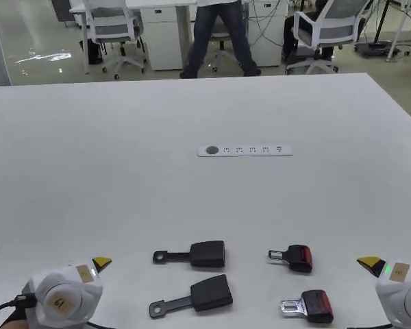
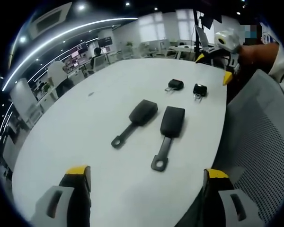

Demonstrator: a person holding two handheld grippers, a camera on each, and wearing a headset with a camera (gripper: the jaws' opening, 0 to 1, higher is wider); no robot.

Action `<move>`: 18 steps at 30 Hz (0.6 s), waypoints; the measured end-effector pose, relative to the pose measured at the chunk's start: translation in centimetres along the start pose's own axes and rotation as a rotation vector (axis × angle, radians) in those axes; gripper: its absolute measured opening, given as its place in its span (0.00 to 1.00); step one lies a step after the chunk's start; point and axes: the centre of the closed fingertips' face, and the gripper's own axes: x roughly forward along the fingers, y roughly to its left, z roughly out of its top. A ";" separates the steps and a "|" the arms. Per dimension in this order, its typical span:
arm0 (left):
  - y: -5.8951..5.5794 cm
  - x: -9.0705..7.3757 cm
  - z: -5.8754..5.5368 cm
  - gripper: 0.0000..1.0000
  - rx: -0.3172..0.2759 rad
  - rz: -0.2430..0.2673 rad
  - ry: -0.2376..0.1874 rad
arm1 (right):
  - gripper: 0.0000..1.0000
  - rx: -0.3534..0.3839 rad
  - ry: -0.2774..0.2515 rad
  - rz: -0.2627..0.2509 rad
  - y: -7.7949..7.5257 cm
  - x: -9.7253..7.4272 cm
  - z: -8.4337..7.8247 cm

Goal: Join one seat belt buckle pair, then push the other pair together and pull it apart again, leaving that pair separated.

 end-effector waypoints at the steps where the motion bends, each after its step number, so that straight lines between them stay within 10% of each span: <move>1: 0.2 0.0 -0.1 1.00 0.000 -0.001 0.002 | 0.99 -0.002 0.007 0.003 0.1 0.2 0.0; 18: -0.8 1.0 0.2 0.98 0.006 -0.044 0.028 | 0.96 -0.037 0.023 0.002 -0.9 1.1 -0.4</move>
